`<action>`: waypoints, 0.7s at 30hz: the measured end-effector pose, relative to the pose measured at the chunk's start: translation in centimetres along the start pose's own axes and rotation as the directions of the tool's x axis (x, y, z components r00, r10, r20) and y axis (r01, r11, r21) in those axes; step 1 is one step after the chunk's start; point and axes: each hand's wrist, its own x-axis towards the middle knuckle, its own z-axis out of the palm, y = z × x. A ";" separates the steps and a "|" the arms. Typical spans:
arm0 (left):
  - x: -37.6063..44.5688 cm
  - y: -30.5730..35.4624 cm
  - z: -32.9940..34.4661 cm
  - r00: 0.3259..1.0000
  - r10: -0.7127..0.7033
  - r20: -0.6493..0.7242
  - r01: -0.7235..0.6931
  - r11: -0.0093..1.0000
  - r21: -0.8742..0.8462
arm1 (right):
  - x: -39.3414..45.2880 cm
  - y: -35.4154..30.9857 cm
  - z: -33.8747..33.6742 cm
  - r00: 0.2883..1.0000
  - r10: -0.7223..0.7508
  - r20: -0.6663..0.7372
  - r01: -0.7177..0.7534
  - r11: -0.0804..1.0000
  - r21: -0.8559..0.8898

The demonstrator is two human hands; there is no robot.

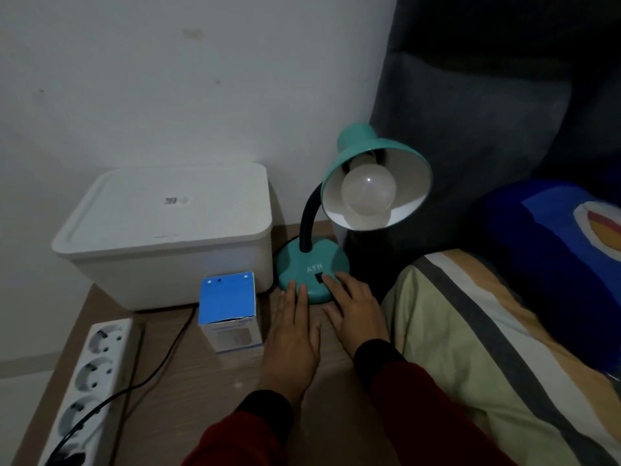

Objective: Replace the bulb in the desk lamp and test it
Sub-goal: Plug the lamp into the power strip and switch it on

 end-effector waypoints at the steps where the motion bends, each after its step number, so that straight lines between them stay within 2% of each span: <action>1: -0.1 -0.1 0.2 1.000 0.003 -0.018 -0.003 1.000 -0.009 | 0.0 -0.1 0.2 1.000 0.006 -0.025 -0.006 1.000 0.002; 5: 0.1 -0.5 0.4 1.000 -0.006 -0.029 0.004 0.996 -0.085 | 0.0 -0.1 0.8 0.996 0.013 -0.086 -0.011 1.000 0.023; 8: 0.3 -0.6 0.6 0.999 -0.040 -0.020 0.039 0.999 -0.034 | -0.1 0.3 1.4 0.987 0.010 -0.162 -0.003 0.999 0.042; 11: 0.3 -0.7 0.8 0.996 -0.065 -0.068 0.063 0.998 -0.032 | -0.4 0.3 1.5 0.977 0.004 -0.212 0.012 0.997 0.077; 21: 0.3 -0.6 0.8 0.993 -0.054 -0.110 0.052 0.998 -0.017 | -0.4 0.4 1.7 0.979 0.019 -0.204 -0.013 0.999 0.029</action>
